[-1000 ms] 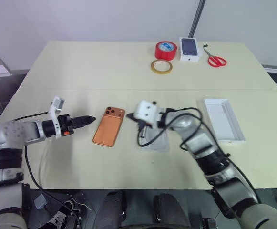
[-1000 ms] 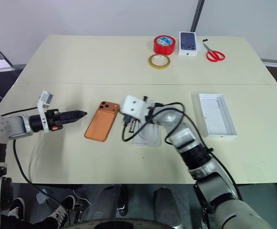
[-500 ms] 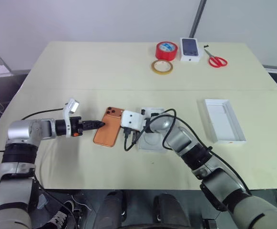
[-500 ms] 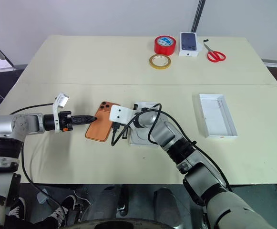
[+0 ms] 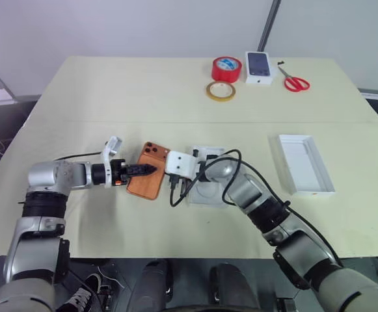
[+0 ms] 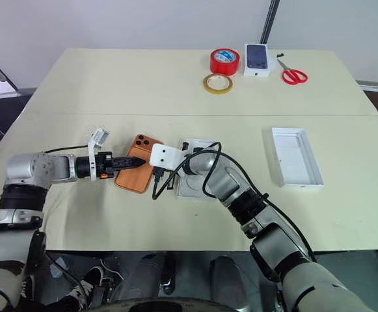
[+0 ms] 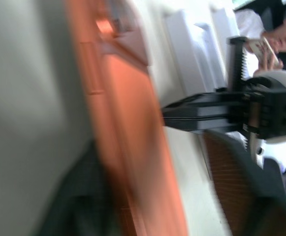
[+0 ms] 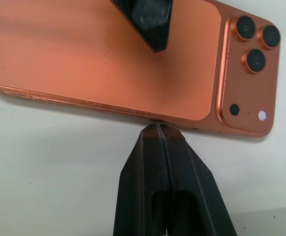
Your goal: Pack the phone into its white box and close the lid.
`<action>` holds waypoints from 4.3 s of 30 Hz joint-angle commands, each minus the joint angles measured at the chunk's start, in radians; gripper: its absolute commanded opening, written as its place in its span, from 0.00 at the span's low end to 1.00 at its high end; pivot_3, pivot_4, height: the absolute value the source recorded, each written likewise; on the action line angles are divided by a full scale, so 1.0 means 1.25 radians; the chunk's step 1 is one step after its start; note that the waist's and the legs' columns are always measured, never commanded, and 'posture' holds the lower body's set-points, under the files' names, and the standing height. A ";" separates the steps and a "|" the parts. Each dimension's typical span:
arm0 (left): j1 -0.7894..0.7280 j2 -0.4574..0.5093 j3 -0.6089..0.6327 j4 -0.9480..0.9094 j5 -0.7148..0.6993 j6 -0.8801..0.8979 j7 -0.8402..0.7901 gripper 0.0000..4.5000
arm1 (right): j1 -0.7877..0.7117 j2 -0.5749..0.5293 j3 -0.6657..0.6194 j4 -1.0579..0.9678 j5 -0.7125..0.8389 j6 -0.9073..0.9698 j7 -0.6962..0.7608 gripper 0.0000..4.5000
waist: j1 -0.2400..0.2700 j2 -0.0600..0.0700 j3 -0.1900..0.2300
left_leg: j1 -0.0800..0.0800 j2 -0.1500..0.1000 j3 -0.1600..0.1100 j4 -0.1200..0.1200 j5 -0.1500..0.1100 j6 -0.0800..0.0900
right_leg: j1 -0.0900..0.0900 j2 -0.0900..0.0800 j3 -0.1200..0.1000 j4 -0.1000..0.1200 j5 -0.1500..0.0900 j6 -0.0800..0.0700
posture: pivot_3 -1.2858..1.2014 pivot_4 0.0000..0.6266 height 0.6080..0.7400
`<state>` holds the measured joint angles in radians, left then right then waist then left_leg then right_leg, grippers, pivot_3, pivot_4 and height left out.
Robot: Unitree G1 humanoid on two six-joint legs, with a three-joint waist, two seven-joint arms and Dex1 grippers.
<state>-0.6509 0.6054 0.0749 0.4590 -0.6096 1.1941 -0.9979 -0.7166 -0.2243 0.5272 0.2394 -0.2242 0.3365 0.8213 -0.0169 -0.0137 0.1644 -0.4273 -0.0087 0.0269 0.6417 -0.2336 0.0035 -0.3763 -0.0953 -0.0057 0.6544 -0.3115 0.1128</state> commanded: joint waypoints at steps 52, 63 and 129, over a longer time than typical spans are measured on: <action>0.102 -0.230 0.365 -0.266 -0.351 0.125 0.389 0.00 | 0.345 -0.339 -0.197 -0.385 0.287 -0.141 0.222 0.34 | 0.006 -0.003 0.003 | -0.001 0.001 0.000 0.000 -0.001 0.000 | 0.002 -0.001 0.000 -0.004 0.000 0.000 | 0.52 0.24 0.91; 0.121 -0.238 0.343 -0.292 -0.357 0.116 0.394 0.00 | 0.358 -0.363 -0.166 -0.357 0.225 -0.191 0.228 0.01 | 0.006 -0.003 0.003 | -0.001 0.001 0.000 0.001 -0.001 0.000 | 0.002 -0.001 0.000 -0.004 0.000 0.000 | 0.52 0.24 0.91; 0.081 -0.318 0.232 -0.311 -0.420 0.211 0.558 0.60 | 0.279 -0.315 -0.298 -0.230 0.272 -0.161 0.088 0.79 | 0.007 -0.004 0.004 | 0.000 0.001 0.000 0.003 0.000 -0.001 | 0.004 0.000 -0.001 -0.004 0.000 0.000 | 0.52 0.24 0.91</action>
<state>-0.5200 0.2065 0.3439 0.1073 -1.0814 1.4188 -0.3020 -0.3491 -0.6251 0.1584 -0.0351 0.1200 0.1588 0.9349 -0.0087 -0.0183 0.1691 -0.4278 -0.0081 0.0264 0.6455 -0.2330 0.0019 -0.3714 -0.0952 -0.0067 0.6500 -0.3114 0.1131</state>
